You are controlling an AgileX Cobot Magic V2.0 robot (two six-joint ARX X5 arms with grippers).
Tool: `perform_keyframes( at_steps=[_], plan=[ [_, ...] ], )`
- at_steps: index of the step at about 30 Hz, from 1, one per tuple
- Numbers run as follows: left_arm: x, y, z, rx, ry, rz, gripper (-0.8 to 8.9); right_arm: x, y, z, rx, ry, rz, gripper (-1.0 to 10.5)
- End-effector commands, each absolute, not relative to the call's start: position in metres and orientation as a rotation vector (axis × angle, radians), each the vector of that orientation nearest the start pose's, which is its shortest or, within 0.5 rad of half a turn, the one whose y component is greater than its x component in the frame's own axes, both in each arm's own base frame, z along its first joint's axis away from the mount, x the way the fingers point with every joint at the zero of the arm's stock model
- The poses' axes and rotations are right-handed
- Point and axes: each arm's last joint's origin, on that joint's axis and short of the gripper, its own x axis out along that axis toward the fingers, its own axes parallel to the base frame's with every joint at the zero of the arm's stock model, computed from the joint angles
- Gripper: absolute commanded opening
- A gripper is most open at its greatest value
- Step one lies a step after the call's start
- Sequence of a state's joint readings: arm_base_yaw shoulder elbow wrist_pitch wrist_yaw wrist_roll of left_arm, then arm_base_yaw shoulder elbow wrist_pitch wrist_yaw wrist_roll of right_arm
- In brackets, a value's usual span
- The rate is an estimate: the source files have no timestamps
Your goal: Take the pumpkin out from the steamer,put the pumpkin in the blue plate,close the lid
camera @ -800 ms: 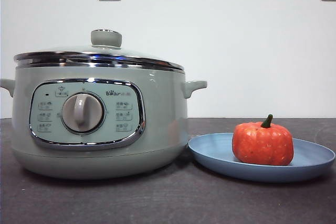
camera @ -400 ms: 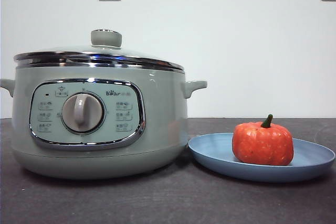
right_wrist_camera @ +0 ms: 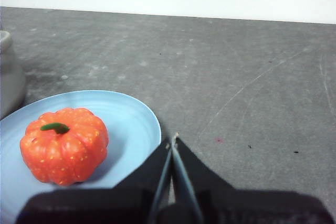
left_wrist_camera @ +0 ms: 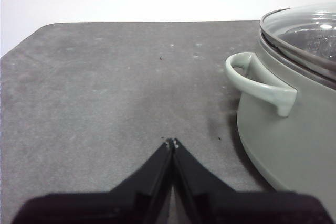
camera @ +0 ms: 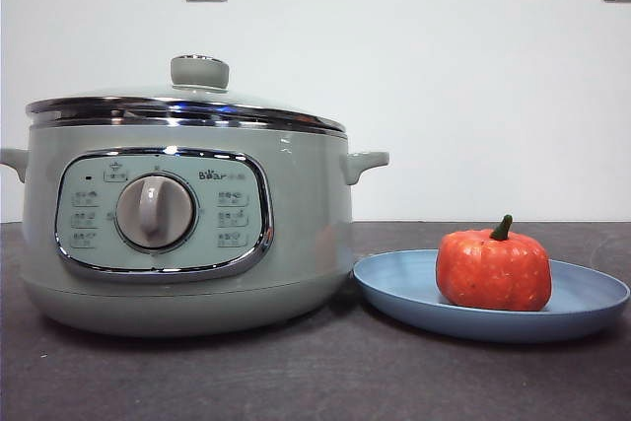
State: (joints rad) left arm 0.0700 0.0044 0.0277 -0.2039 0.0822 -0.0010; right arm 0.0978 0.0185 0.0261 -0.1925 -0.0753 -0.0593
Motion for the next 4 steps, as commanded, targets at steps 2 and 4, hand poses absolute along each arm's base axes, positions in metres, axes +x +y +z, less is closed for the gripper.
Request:
perform_keyframes(
  at_steps=[2,4],
  plan=[
    [0.0951,0.0045,0.1480,-0.022,0.192,-0.008,-0.03,0.0955,0.0115,0.1482,-0.052,0.191,0.174,0.0],
    [0.0951,0.0045,0.1480,-0.022,0.192,-0.008,-0.03,0.0955,0.0115,0.1482,-0.052,0.191,0.174,0.0]
  ],
)
